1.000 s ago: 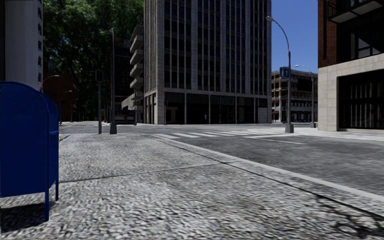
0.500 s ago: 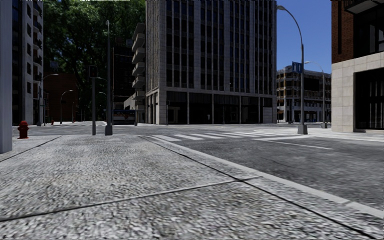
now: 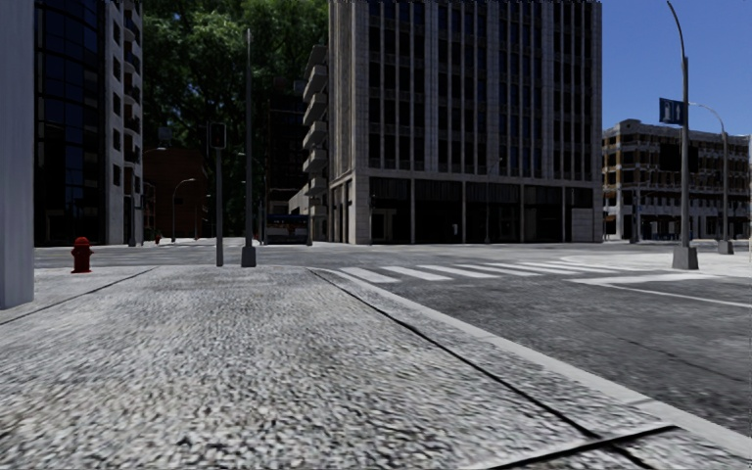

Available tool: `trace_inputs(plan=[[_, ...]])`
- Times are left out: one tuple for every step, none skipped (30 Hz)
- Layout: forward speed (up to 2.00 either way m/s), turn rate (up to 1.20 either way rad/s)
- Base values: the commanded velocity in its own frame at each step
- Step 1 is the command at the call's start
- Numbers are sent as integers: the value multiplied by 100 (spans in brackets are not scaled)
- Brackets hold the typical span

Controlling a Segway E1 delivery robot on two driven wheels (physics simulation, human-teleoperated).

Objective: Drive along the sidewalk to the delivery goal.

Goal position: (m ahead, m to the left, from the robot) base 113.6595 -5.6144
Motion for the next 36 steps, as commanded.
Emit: trace_inputs(plan=[[200,38],[200,38],[200,38],[200,38],[200,38],[200,38],[200,38],[200,38],[200,38],[200,38],[200,38],[200,38],[200,38],[200,38],[200,39],[200,39],[200,39],[200,39],[200,39],[200,39],[200,39],[200,39],[200,39],[200,39],[200,39],[200,39],[200,39],[200,39],[200,39],[200,39],[200,39],[200,39],[200,37],[200,37],[200,26],[200,16]])
